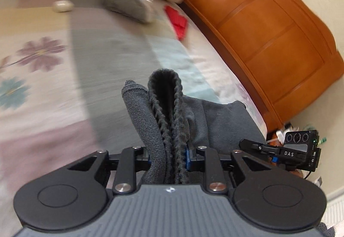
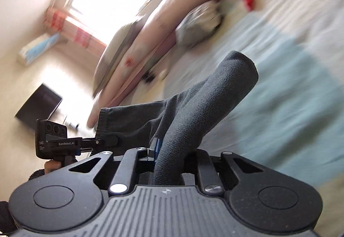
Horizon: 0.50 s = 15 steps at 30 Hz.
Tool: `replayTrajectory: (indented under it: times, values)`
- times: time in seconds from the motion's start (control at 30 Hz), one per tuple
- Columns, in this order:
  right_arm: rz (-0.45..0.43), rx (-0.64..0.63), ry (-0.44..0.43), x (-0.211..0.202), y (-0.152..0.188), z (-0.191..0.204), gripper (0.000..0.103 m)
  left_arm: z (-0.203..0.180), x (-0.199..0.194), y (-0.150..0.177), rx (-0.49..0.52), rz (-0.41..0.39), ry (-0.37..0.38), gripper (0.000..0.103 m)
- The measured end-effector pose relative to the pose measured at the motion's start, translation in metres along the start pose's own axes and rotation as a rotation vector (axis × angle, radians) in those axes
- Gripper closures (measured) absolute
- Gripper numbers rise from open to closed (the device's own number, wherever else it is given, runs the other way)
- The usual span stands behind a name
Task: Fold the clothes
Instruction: 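Lift the pinched bundle with the left gripper and fold it over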
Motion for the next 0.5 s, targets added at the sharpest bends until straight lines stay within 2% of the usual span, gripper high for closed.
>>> replayTrajectory:
  times: [0.17,0.33,0.5]
  values:
    - [-0.16,0.066,0.091,-0.051,-0.039,-0.048,0.085,-0.052,0.091,-0.055,0.11,0.087,0.05,0.08]
    - [-0.301,0.099,0.165,-0.085,-0.065,-0.085,0.085,-0.1,0.169,-0.107,0.225,0.144,0.072,0.08]
    - [-0.383,0.126,0.219,-0.101,-0.077,-0.118,0.084,-0.132,0.242,-0.145,0.323,0.197,0.065,0.08]
Point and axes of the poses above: each gripper's, at about its wrist camera, not at the fingertips, and x roughly the way its jaws point, z to its left, y to its underside, the point moved 10 cm from there along x, roughly the way its jaws point, and after that the axes turned 6 degrees about x, right-handed, at the moved point
